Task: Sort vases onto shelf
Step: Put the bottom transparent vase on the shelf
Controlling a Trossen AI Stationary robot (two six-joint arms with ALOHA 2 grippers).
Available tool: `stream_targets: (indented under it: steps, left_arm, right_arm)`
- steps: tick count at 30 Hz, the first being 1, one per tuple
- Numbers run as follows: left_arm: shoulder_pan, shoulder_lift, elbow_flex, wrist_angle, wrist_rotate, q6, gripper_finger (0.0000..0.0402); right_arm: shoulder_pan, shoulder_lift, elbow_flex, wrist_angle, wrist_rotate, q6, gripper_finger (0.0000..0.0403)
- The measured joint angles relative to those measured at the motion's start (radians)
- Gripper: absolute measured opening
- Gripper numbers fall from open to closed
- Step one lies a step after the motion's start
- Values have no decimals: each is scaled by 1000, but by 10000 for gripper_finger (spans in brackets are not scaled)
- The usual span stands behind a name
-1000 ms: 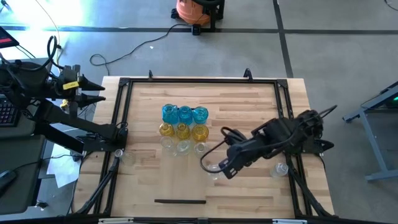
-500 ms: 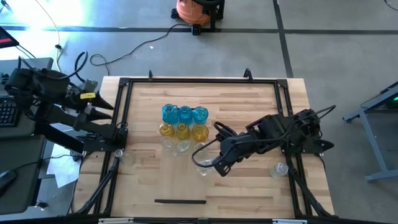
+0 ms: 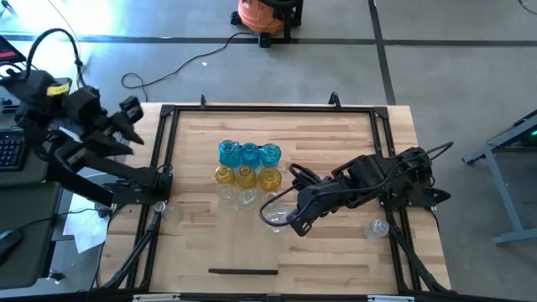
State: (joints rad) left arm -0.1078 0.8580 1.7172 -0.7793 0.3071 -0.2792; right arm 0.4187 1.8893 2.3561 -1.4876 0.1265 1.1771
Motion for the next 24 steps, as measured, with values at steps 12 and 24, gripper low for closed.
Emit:
stream_targets:
  steps: [12, 24]
  left_arm:
    - [-301, 347, -4, 161, -237, 217, 77]
    - [-611, 398, 0, 204, -787, 105, 66]
  right_arm:
    - [0, 0, 0, -29, 78, -19, 5]
    - [69, 0, 0, -38, 72, -16, 5]
